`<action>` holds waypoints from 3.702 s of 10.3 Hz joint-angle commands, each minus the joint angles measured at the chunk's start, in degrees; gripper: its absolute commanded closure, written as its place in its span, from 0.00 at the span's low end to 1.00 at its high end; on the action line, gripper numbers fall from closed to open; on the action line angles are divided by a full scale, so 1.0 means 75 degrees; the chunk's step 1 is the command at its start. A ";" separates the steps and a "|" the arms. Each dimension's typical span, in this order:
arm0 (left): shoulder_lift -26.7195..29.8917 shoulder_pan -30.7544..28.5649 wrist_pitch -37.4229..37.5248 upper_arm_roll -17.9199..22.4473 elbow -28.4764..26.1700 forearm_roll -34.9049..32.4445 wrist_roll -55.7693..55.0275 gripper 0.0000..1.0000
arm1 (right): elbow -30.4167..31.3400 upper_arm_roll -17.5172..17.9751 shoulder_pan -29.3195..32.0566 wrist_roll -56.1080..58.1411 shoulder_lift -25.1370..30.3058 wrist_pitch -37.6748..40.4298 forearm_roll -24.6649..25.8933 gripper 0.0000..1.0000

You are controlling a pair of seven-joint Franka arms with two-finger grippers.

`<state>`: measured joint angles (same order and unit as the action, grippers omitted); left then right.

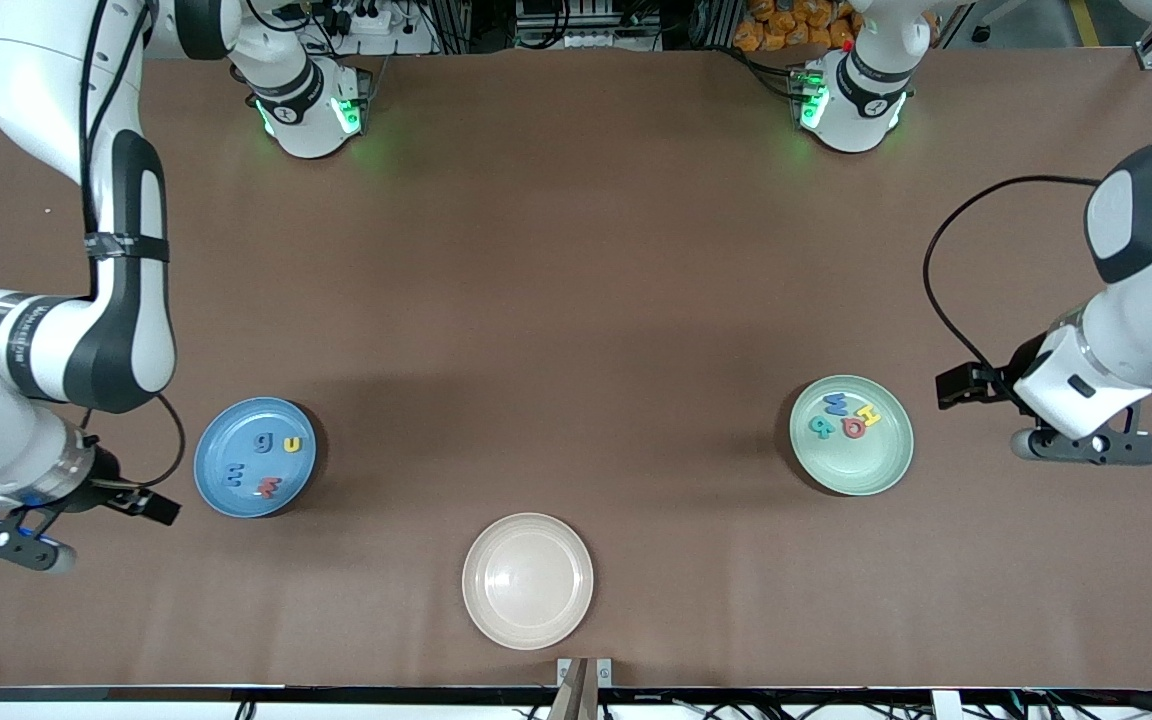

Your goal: Sort upper and lower case letters into plates

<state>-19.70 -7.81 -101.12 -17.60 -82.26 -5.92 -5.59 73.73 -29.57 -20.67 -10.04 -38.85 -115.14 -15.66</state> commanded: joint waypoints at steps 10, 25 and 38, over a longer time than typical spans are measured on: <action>0.1559 0.0420 0.0580 0.0822 -0.0481 0.0719 0.0065 0.00 | 0.2622 0.2488 0.1866 0.2535 0.3790 0.1335 0.1351 0.00; 0.1772 0.0396 0.0803 0.0999 -0.0470 0.0801 0.0053 0.00 | 0.1724 0.3627 0.3201 0.1596 0.5566 0.3761 0.1878 0.00; 0.1701 0.0408 0.0896 0.0799 -0.0399 0.0696 0.0042 0.00 | 0.1736 0.3685 0.3096 0.1385 0.5531 0.3773 0.1842 0.00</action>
<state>-7.78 -4.51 -94.97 -11.69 -84.67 -1.46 -5.57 87.41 -2.26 2.61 1.36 2.85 -87.28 -2.32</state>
